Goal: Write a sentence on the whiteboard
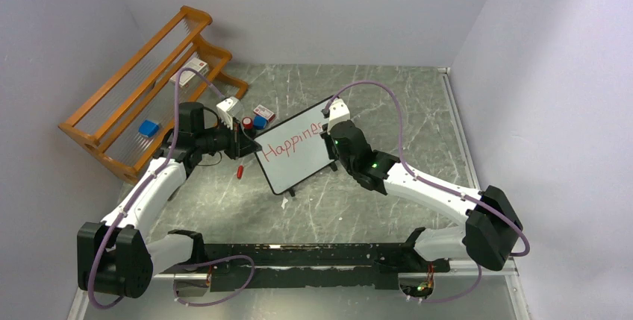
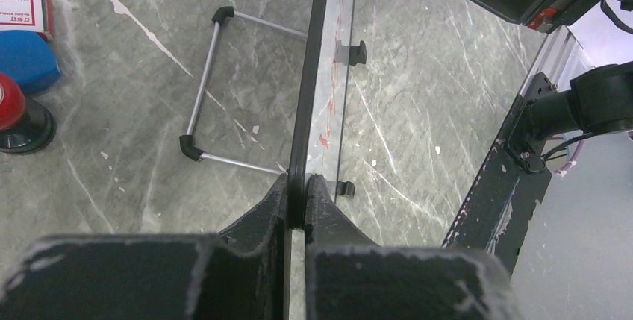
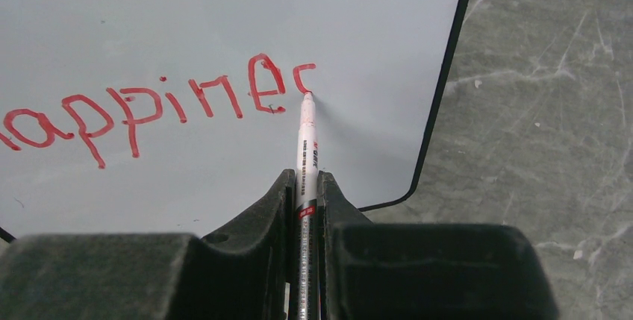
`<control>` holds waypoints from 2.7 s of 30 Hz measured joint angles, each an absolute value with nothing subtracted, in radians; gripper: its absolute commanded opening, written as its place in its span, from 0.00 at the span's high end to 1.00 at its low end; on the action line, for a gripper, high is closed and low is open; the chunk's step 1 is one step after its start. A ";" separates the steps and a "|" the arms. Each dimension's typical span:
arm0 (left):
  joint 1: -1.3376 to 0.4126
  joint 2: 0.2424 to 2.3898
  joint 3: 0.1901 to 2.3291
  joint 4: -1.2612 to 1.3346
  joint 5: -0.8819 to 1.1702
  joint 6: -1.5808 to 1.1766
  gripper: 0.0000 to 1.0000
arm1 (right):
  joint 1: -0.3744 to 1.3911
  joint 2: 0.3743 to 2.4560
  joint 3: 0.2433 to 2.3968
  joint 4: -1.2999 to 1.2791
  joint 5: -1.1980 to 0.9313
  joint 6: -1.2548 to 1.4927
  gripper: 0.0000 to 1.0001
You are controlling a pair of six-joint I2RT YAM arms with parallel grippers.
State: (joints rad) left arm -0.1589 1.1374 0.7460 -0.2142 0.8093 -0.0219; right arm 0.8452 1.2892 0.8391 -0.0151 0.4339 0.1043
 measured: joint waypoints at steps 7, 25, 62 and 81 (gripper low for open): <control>-0.159 1.137 0.746 -0.214 0.812 -0.022 0.95 | 0.845 1.290 0.829 -0.029 0.460 0.115 1.00; -0.159 1.138 0.746 -0.215 0.812 -0.022 0.95 | 0.844 1.289 0.825 -0.032 0.414 0.131 1.00; -0.159 1.137 0.748 -0.217 0.814 -0.017 0.95 | 0.785 1.241 0.802 -0.004 0.418 0.156 1.00; -0.159 1.137 0.749 -0.220 0.815 -0.015 0.95 | 0.776 1.257 0.819 0.023 0.414 0.156 1.00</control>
